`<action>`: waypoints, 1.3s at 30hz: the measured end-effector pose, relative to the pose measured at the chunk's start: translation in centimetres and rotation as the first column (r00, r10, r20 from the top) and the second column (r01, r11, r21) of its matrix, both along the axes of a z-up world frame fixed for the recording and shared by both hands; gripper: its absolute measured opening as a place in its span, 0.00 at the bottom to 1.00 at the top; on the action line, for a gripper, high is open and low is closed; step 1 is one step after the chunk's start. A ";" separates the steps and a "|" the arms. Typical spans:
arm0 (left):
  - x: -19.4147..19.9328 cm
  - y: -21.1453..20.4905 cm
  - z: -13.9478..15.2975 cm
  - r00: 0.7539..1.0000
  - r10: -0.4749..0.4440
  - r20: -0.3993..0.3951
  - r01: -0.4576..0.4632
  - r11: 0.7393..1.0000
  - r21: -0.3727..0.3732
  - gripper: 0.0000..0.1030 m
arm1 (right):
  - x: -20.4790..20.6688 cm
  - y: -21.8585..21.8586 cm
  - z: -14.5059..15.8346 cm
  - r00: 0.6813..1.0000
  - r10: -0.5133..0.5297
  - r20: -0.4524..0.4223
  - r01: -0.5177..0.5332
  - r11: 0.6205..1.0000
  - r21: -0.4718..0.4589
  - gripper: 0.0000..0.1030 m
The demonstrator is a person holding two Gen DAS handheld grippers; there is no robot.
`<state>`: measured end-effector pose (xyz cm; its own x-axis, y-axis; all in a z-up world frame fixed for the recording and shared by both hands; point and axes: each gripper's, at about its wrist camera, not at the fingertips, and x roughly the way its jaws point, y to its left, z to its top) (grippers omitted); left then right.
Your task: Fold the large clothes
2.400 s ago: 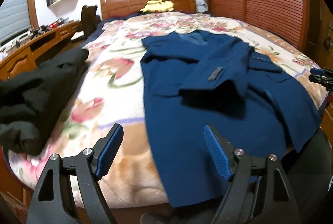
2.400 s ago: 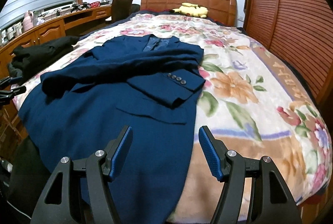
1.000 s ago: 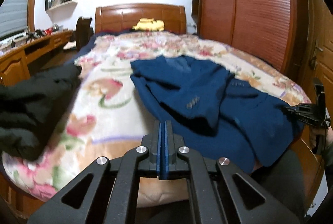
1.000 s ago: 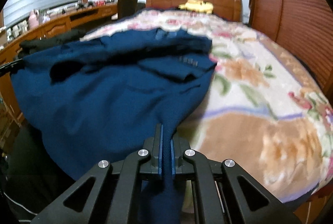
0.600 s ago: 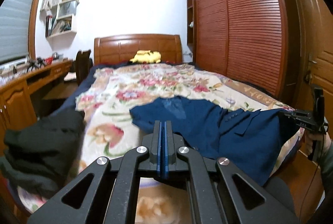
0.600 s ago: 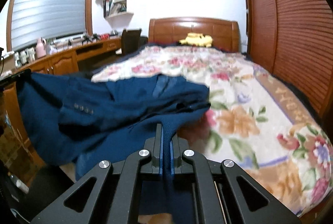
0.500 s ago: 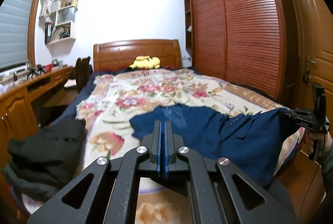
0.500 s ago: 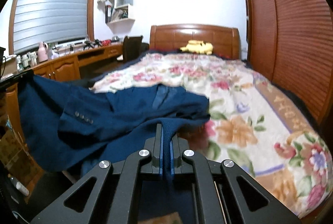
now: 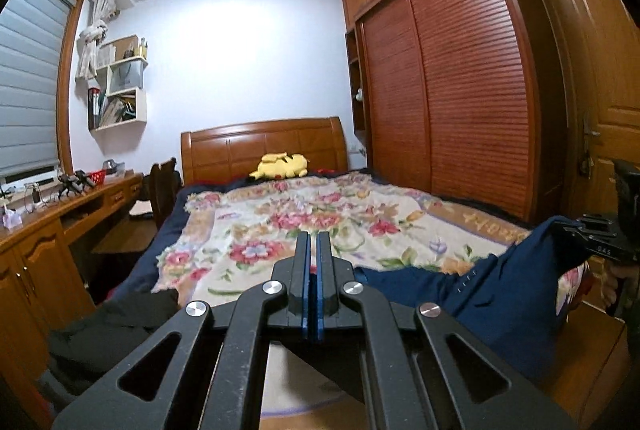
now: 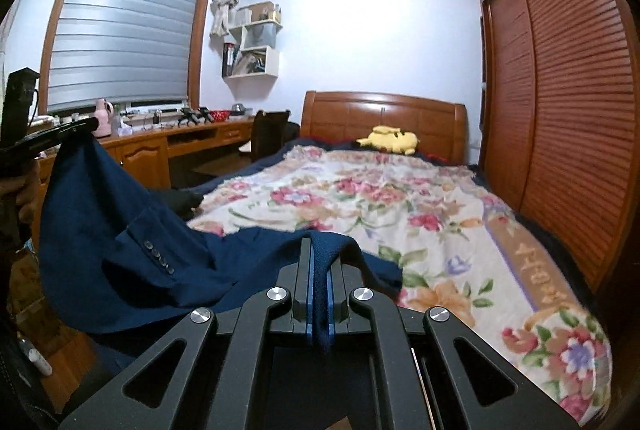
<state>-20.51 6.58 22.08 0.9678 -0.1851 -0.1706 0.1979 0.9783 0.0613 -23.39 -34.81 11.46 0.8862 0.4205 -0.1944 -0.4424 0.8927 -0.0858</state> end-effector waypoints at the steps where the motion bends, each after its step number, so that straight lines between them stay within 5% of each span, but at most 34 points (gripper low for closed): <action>1: 0.1 -0.1 0.2 1.000 0.003 0.004 -0.003 1.000 0.001 0.03 | -0.3 -0.4 0.3 1.000 0.008 -0.002 -0.008 1.000 0.014 0.04; 8: 4.7 1.0 0.3 0.997 0.077 -0.027 -0.077 0.997 -0.013 0.03 | 3.2 -1.8 0.4 0.999 -0.018 -0.031 0.020 0.998 0.054 0.04; 16: 13.9 3.2 -6.0 0.968 0.175 -0.179 -0.178 0.984 -0.002 0.03 | 11.9 0.6 -2.4 0.988 -0.089 -0.123 0.089 0.996 -0.005 0.04; 25: 20.1 3.7 -11.2 0.933 0.224 -0.280 -0.225 0.974 0.031 0.03 | 20.5 3.5 -4.9 0.969 -0.136 -0.205 0.124 0.990 -0.066 0.04; 33: 25.2 3.2 -13.1 0.914 0.248 -0.321 -0.240 0.969 0.063 0.03 | 26.3 4.9 -6.0 0.951 -0.182 -0.251 0.165 0.983 -0.085 0.04; 39: 28.7 1.5 -12.2 0.925 0.248 -0.288 -0.237 0.969 0.073 0.03 | 29.2 6.0 -4.9 0.954 -0.217 -0.208 0.208 0.976 -0.065 0.04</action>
